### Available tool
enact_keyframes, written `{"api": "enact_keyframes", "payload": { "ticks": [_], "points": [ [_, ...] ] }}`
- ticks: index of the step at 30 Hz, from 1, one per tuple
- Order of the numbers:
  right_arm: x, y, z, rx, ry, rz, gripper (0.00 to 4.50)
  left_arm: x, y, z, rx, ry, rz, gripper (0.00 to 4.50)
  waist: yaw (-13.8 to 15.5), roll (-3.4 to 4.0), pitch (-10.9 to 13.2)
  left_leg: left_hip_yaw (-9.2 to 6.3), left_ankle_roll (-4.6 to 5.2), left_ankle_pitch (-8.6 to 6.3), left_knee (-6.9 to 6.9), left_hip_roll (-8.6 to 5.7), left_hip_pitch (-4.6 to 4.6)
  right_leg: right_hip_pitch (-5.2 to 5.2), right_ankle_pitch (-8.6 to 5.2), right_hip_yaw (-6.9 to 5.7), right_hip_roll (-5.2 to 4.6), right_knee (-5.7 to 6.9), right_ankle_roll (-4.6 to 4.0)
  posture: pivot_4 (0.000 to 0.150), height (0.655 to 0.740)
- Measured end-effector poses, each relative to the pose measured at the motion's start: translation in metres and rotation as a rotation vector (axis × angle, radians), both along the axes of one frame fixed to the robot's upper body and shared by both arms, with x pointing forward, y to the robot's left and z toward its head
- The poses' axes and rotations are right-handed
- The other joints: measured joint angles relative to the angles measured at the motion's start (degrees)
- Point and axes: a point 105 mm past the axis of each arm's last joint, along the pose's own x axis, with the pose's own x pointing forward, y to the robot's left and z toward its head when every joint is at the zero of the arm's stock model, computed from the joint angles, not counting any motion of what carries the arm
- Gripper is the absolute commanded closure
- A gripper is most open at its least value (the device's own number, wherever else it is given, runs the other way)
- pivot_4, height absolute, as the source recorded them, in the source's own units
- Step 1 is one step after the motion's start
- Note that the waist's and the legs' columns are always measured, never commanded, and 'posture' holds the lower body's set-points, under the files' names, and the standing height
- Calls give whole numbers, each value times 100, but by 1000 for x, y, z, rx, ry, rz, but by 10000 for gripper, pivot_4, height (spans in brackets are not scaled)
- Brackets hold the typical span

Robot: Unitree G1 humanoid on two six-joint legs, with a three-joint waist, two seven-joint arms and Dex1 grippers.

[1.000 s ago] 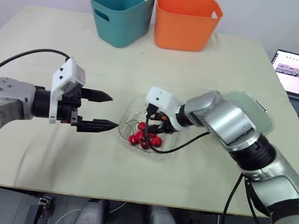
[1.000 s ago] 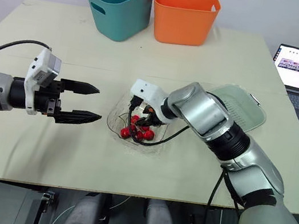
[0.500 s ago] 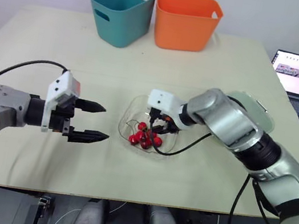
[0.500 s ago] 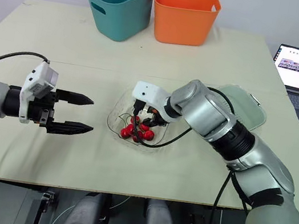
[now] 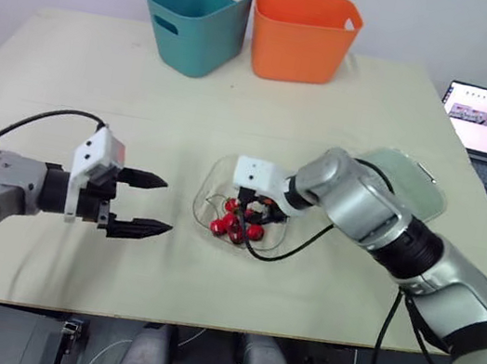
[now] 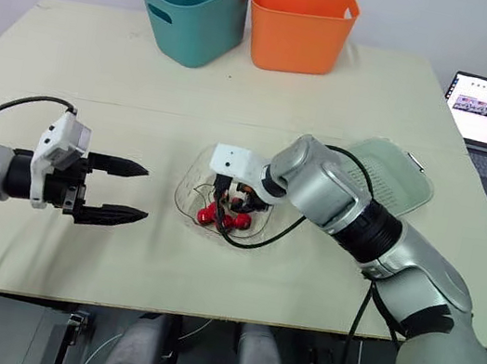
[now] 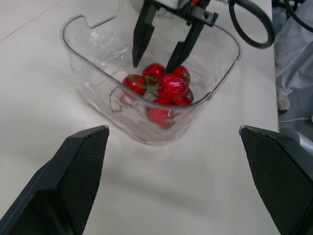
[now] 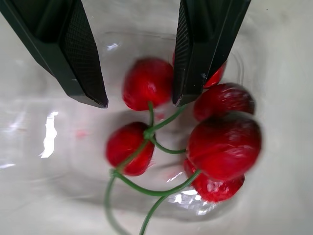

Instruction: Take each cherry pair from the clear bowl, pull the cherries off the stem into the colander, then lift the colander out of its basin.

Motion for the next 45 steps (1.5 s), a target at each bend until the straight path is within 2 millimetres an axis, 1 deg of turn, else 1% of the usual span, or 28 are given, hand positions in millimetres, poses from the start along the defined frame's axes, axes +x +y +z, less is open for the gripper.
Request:
{"api": "enact_keyframes", "payload": {
  "ticks": [2,3,5,7,8,9,15,18,20,22,23,26,29,32,34,36,39,42,44,45],
  "points": [
    [0,0,-3,-4,13,0,22158,0,0,0,-2,-1,2,0,0,0,0,0,0,0,0,0,0,0,0,0,0,0,0,1500,7400],
    [0,0,-3,-5,16,-2,23949,0,0,0,-3,-1,2,0,1,0,0,0,0,0,0,0,0,1,0,0,0,0,0,1500,7400],
    [1,0,-4,-7,20,-4,28508,1,0,-1,-10,-2,4,0,2,0,0,0,0,0,0,0,0,1,0,0,0,0,0,1500,7400],
    [2,0,-5,-8,23,-5,35081,2,-1,1,-13,-9,10,0,4,0,0,0,0,0,1,0,0,1,0,0,0,0,1,1500,7400],
    [2,1,-5,-7,23,-4,37451,3,-1,2,-13,-16,10,0,5,0,0,-1,0,0,1,0,0,2,0,0,0,0,1,1500,7400],
    [2,1,-5,-7,21,-2,38412,3,-2,3,-13,-21,11,0,4,0,0,0,0,0,1,0,0,2,0,0,0,0,1,1500,7400],
    [1,2,-4,-4,26,1,38523,4,-2,4,-12,-22,19,0,2,0,0,0,0,0,1,0,0,1,1,0,0,1,1,1500,7400],
    [3,0,4,13,11,-10,38523,5,-2,6,-12,-28,18,0,10,0,0,0,0,0,2,0,0,2,1,0,-1,1,1,1500,7400],
    [5,-3,17,34,-19,-23,38523,6,-2,8,-13,-28,18,0,8,0,0,-1,0,0,2,0,0,1,1,-1,0,1,1,1500,7400],
    [5,-11,36,70,-54,-48,38523,11,-2,16,-24,-38,20,0,32,1,1,-6,-1,1,3,-1,-5,1,0,-5,-1,1,1,1500,7400],
    [4,-18,51,93,-87,-63,38523,14,-2,24,-39,-46,21,0,39,1,1,-6,-1,1,4,-2,-5,2,0,-5,-1,0,1,1500,7400],
    [0,-31,84,162,-174,-92,38523,23,-1,46,-92,-69,25,0,16,-2,-1,-6,-1,0,4,-2,4,11,-1,-5,-1,-1,3,1500,7400],
    [-5,-32,95,234,-217,-101,38523,30,-2,63,-139,-91,16,0,-5,-2,-1,-6,-1,0,1,-1,6,6,0,-5,3,7,4,1500,7400],
    [-6,-26,107,338,-279,-115,38523,37,-7,83,-198,-114,-11,0,4,-2,-1,-9,0,1,1,-1,6,5,4,-5,6,11,10,1500,7400],
    [-7,-16,120,426,-350,-119,38523,44,-15,102,-261,-137,-52,0,12,-3,-1,-10,-1,1,4,-2,3,8,11,-5,4,10,23,1500,7400],
    [-7,-12,127,468,-404,-125,38523,49,-22,111,-300,-140,-84,0,18,-2,-1,-9,-1,1,6,-5,1,10,11,-5,1,7,24,1500,7400],
    [-6,-3,138,521,-516,-119,38523,62,-32,118,-357,-115,-126,0,21,-4,-2,-10,-1,1,8,-5,0,10,12,-5,2,6,25,1500,7400],
    [-1,-2,149,533,-664,-120,38523,80,-46,122,-393,-105,-147,0,34,-4,-2,-11,-2,2,9,-6,-2,10,12,-6,2,6,25,1500,7400],
    [-3,2,153,531,-748,-92,38523,92,-56,128,-405,-110,-152,0,28,-5,-3,-12,-2,2,8,-6,-2,10,13,-5,2,6,26,1500,7400],
    [-4,4,152,529,-766,-76,38523,95,-59,130,-399,-119,-153,0,17,-4,-3,-10,-2,2,7,-6,-2,10,13,-4,2,7,27,1500,7400]
  ]
}}
